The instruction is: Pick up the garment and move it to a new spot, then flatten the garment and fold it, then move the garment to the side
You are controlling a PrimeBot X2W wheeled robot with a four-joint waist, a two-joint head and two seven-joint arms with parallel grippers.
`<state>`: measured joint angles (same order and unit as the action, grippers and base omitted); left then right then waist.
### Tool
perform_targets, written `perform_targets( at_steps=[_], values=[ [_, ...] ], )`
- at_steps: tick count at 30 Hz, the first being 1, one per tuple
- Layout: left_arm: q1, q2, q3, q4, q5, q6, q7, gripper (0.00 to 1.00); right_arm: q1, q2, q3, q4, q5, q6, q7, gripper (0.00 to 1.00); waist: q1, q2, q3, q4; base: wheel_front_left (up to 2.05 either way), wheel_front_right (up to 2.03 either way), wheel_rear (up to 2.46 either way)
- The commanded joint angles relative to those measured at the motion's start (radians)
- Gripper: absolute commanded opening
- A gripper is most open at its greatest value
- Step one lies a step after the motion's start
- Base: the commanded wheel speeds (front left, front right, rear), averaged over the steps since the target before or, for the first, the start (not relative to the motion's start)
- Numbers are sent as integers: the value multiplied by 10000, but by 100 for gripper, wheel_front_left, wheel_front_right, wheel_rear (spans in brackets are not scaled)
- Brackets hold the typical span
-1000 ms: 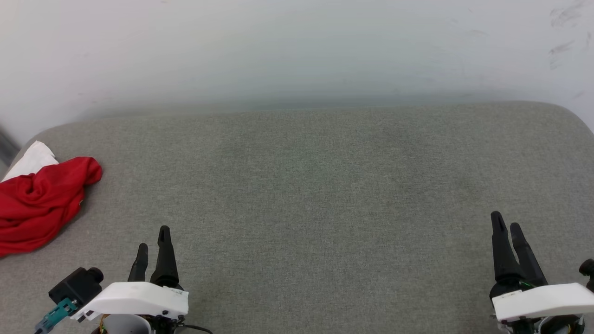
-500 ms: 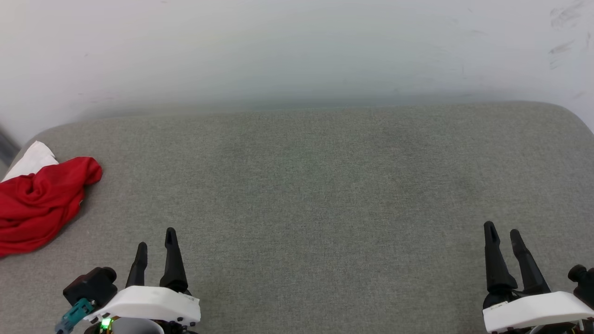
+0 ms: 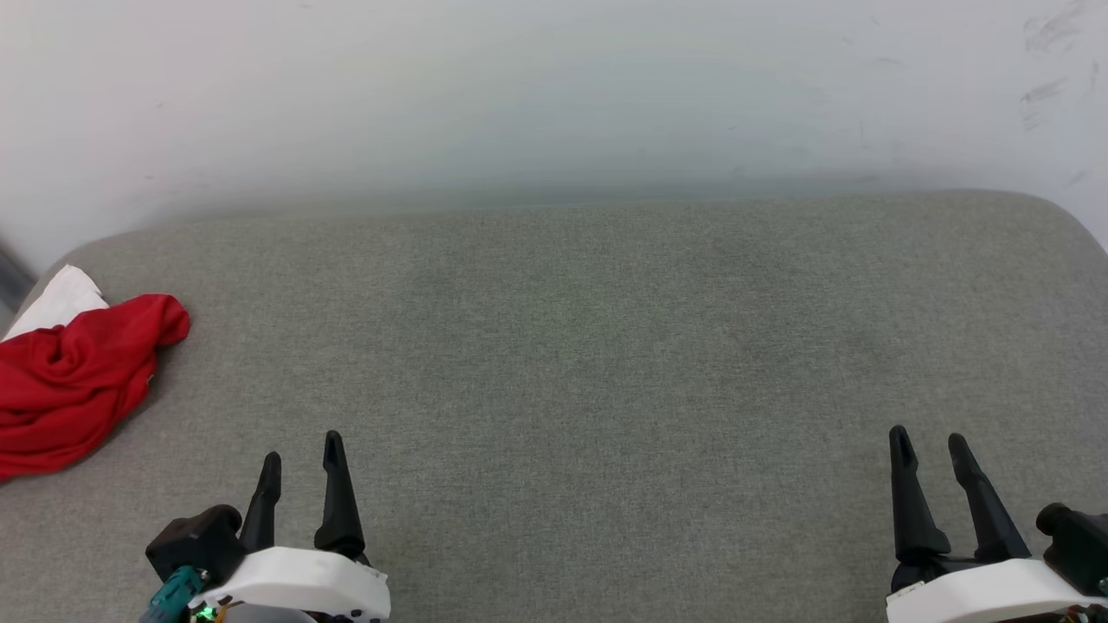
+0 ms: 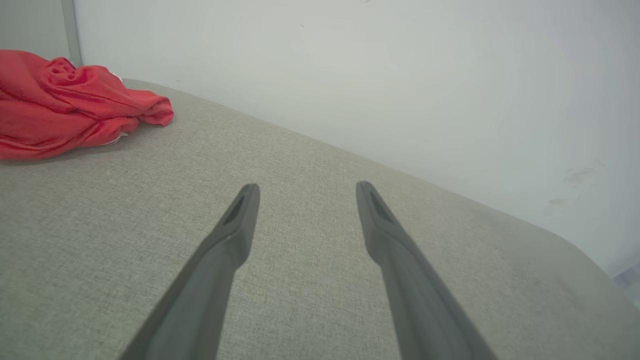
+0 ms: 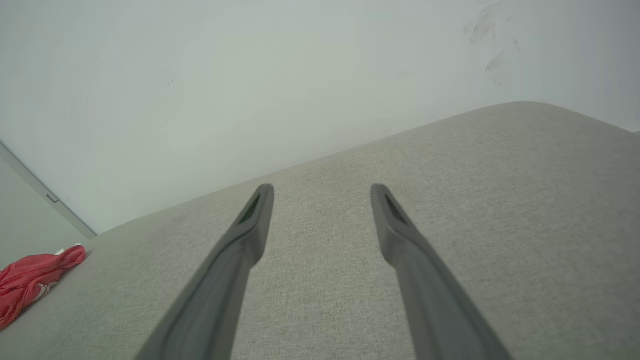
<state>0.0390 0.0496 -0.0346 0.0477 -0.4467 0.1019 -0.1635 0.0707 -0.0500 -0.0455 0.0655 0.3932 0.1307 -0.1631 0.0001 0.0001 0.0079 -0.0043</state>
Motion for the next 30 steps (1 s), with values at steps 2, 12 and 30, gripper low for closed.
perform_targets(
  at_steps=[2, 12, 30],
  values=[
    [90, 25, -56, -131, 332, -48, -123, 100, 84, -9, 45, -181, -383, 0, -124, 100, -1, -1, -8, 6, 0, 0, 0],
    [316, 14, -102, -112, 1109, -243, -361, 100, 284, -8, 177, -402, -1255, 0, -352, 100, -1, -1, -53, 25, 0, 0, 0],
    [563, 12, -233, -17, 2365, -123, -726, 100, 631, -6, 152, -876, -2443, 0, -728, 100, -1, -1, -127, 17, 0, 0, 0]
  ],
)
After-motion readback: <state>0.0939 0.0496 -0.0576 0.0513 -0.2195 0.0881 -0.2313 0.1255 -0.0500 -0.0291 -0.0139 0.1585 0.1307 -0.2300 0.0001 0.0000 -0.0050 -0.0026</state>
